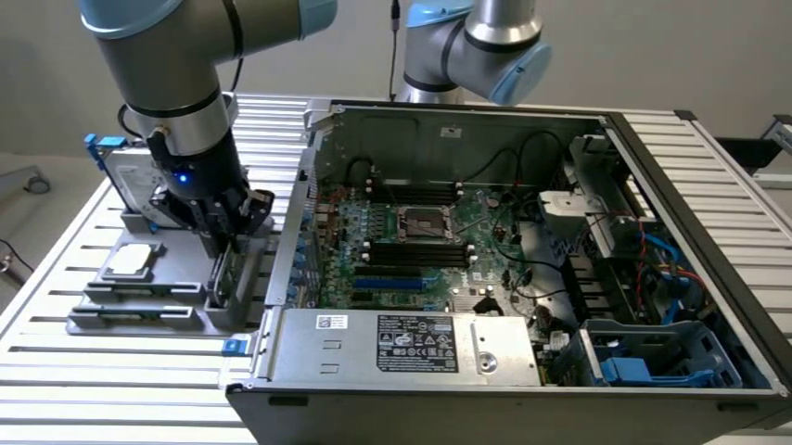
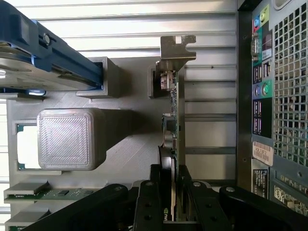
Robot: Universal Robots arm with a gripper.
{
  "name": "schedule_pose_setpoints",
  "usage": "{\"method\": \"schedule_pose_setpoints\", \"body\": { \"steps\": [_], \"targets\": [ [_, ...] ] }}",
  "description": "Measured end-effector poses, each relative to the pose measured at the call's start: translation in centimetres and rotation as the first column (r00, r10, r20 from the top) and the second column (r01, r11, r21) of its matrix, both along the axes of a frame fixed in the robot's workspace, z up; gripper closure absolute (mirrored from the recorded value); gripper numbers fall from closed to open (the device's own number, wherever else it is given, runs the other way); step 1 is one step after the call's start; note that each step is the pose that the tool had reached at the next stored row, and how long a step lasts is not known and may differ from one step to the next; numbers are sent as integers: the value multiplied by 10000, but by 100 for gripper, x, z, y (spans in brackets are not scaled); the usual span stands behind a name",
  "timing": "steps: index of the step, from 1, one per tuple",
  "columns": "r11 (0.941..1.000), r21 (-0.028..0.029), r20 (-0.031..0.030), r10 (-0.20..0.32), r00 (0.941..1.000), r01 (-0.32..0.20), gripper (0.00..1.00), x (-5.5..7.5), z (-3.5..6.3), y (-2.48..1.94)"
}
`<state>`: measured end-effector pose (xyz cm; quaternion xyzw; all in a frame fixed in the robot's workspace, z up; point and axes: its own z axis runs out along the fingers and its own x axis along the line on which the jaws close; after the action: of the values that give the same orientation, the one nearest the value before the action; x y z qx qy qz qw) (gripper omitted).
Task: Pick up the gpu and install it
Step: 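Pick up the gpu and move the gpu toward the slot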
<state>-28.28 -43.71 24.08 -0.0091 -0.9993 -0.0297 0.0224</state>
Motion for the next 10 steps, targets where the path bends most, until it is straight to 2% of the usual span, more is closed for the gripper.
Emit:
{"method": "schedule_pose_setpoints", "body": {
  "steps": [10],
  "targets": [
    [10000, 4, 5, 0, 10000, 0, 74, 0, 5, 0]
  ]
}}
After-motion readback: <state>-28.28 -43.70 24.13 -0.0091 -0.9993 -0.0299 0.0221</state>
